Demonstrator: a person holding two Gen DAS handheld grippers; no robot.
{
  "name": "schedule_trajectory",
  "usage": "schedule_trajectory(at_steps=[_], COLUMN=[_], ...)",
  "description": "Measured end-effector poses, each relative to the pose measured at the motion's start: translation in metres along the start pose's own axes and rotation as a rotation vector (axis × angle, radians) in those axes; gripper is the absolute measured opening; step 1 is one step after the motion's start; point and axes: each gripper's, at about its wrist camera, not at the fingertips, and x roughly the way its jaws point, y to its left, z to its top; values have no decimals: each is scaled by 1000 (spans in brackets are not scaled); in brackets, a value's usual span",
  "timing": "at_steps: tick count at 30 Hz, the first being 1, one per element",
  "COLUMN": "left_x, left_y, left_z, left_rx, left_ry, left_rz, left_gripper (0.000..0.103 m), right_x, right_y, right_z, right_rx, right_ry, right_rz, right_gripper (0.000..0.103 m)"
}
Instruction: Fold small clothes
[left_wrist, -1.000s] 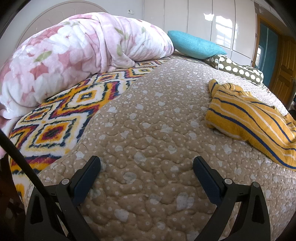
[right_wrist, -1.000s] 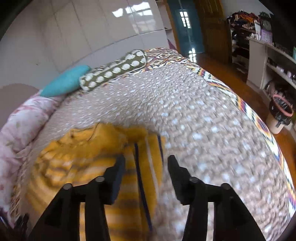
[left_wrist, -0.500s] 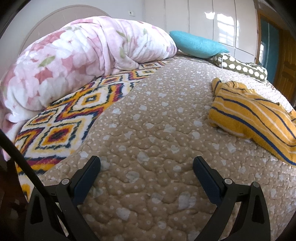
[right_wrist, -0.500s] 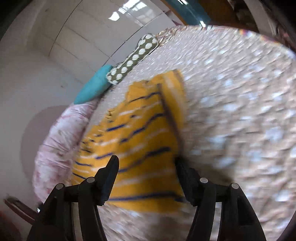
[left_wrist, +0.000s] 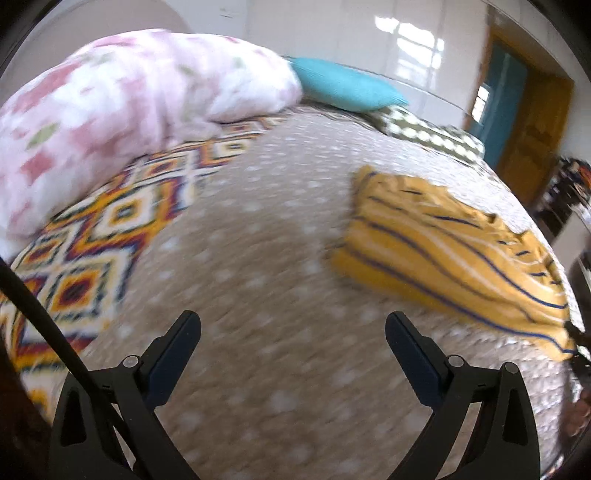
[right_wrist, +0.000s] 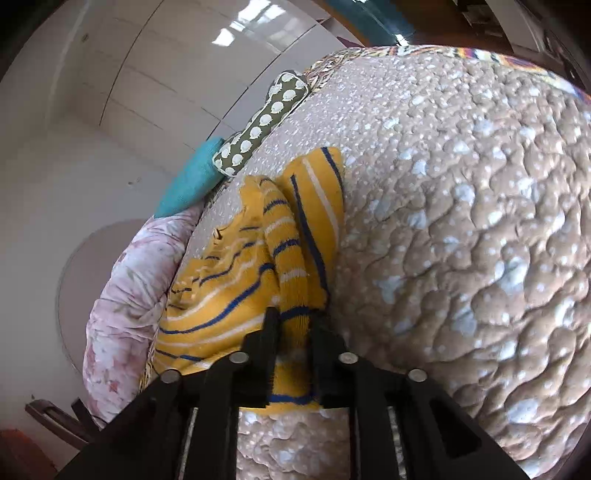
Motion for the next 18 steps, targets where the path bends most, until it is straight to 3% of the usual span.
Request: schedule_trajectory(at_steps=[5, 10, 12, 18], left_x=[52, 102, 109, 123], left_y=[-10, 12, 17, 3], left_z=[38, 62, 66, 76], left_rx=[-3, -173, -219, -145], left_ry=[110, 191, 179, 192], left_rz=[-105, -193, -223, -209], left_gripper=[99, 99, 101, 102], right_x=[-2, -2, -3, -4], right_y=[-4, -5, -6, -5], right_z=[-6, -7, -8, -10], right_rx=[-5, -8, -8, -5], right_ry=[-8, -11, -12, -20], right_rz=[6, 9, 11, 10], right_gripper=[29, 29, 29, 30])
